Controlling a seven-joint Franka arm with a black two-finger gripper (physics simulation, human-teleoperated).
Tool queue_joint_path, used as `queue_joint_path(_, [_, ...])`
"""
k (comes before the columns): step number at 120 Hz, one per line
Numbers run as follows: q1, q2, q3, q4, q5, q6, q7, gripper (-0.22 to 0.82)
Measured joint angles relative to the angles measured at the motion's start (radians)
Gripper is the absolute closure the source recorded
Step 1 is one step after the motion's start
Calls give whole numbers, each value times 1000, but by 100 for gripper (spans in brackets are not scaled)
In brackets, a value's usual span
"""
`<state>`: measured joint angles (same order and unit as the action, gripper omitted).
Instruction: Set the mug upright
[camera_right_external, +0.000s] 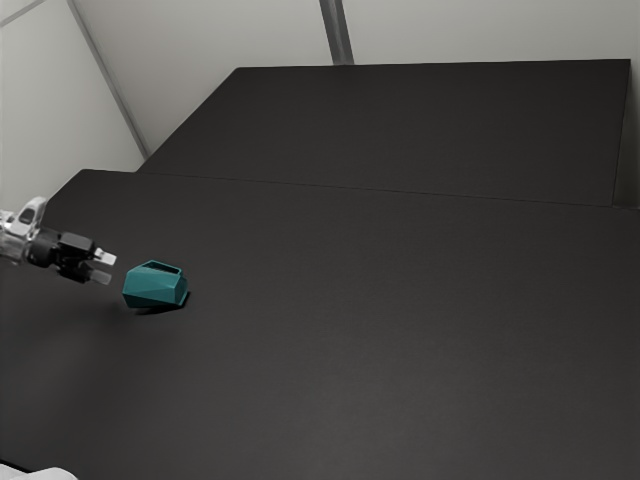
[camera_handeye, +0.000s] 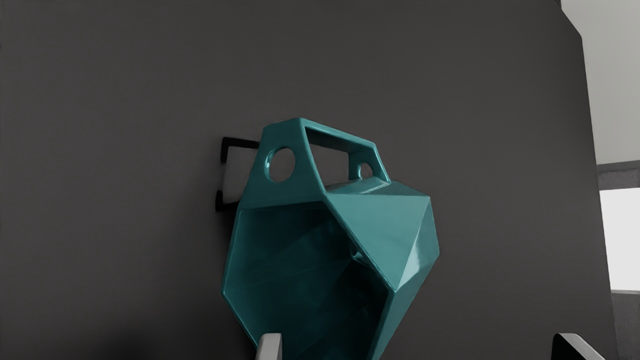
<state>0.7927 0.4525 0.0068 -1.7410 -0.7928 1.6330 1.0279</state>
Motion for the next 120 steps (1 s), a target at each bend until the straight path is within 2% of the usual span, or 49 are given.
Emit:
queue_joint_path(40, [-29,60,-2,5,-6,20,11,2])
queue_joint_path(108, [-79,61,-13,-2,-13,26,17,2])
queue_joint_path(120, [-84,61,-13,-3,-13,25,17,6])
